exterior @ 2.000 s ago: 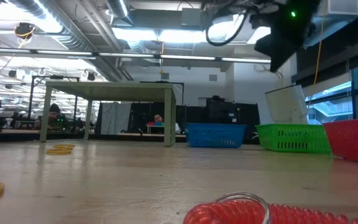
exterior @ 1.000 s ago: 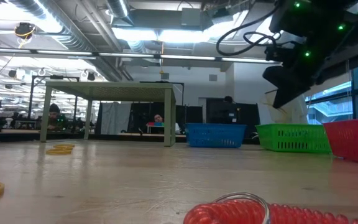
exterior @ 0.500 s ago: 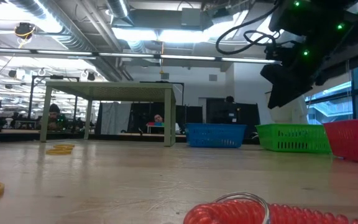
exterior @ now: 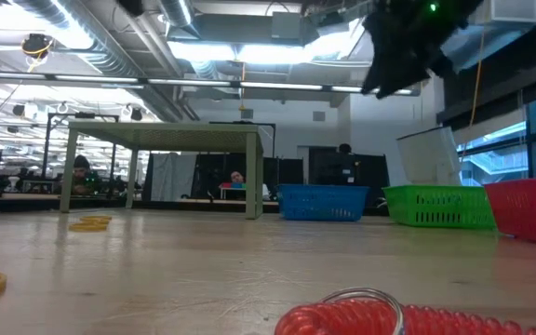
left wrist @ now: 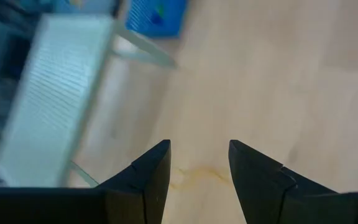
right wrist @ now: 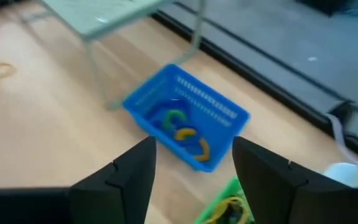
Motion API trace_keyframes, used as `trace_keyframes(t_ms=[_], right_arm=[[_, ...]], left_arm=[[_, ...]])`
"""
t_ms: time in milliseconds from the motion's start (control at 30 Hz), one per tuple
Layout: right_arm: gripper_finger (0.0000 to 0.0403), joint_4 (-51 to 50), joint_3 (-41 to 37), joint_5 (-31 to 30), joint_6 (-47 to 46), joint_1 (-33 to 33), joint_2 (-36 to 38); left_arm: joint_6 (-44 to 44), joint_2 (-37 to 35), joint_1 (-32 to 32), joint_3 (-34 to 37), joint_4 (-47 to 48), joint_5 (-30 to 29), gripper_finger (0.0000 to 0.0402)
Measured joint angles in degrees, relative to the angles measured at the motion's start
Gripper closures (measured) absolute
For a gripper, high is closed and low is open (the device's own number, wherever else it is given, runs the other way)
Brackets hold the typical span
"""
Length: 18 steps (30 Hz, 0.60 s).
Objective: Pick & Place Office Desk Supplies
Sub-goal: Put the yellow rubber band into the green bin
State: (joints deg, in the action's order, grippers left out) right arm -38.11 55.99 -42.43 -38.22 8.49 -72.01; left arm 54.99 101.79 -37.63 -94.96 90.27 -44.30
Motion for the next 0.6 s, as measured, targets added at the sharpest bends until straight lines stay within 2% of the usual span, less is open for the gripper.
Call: trace_keyframes(t_ms=[133, 300, 500, 600], right_arm=[[0.0188, 0.03, 3.22, 4.96, -0.26, 0.00, 0.00], [0.0188, 0.13, 5.25, 11.23, -0.26, 0.00, 0.00], [0.0188, 0.86, 5.31, 17.22, -0.26, 0.00, -0.01], [0.0188, 0.88, 5.31, 19.77, -0.25, 0.00, 0.00]], left_arm=[[-7.23, -0.83, 1.85, 2.79, -4.12, 10.89, 0.0245], [-14.68, -0.72, 4.29, 10.45, -9.51, 23.03, 0.0245], [-27.12, -0.76, 5.58, 19.82, -19.39, 23.17, 0.0245], [-31.01, -1.42, 7.09, 24.78, -25.87, 25.34, 0.0245]])
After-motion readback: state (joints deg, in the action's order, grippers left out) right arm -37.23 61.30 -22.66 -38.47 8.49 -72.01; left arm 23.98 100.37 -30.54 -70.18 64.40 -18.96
